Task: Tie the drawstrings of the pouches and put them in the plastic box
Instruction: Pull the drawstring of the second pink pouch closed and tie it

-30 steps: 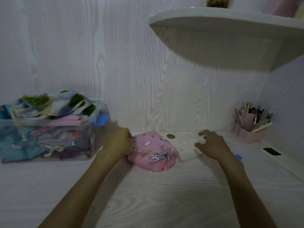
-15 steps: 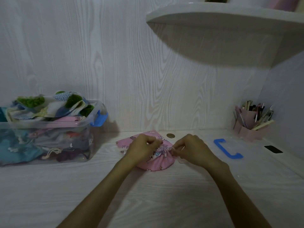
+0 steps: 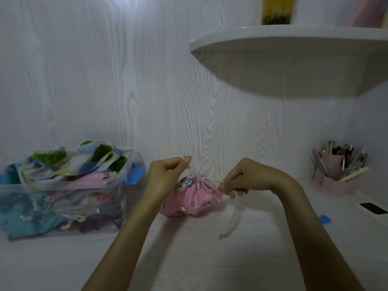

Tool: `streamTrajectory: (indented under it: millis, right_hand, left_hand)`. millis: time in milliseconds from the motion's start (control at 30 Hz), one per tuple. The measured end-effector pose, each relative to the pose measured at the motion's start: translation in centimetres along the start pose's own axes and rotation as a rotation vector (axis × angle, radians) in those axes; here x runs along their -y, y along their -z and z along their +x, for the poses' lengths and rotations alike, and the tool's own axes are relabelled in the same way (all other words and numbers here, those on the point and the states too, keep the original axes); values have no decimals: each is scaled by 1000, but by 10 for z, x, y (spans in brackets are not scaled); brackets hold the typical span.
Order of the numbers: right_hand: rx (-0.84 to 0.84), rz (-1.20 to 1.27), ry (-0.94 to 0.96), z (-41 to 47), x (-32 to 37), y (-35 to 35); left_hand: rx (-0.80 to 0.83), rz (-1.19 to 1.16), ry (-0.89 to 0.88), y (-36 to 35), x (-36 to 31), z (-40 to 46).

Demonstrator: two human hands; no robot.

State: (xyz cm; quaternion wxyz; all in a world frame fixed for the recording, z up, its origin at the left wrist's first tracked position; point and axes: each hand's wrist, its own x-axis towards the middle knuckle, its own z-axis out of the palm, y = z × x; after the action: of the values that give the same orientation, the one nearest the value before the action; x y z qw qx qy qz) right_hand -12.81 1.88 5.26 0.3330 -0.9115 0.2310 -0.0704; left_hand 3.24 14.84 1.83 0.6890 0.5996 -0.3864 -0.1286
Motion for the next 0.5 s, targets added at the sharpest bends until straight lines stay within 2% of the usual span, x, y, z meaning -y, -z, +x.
streamTrajectory:
  millis: [100,167,300,367,433,500]
  right_hand:
    - [100,-6,-35,1,-1,-4]
    - [125,-20,-49,0,-1,-5]
    - [193,17,-80,-4,-4,-3]
    - [255,52,-69,-9,-4,0]
    - [289,83,-48,-13,-3,3]
    - [265,99,-28,-16,-2,6]
  left_hand:
    - [28,98,-71,2,0,5]
    - [100,81,-56,2,1,6]
    - [273,-306,187,-1,-1,5]
    - [297,-361,274,-3,-2,6]
    - [365,-260,319,-2,-1,6]
    - [490,12,303,-1,4,4]
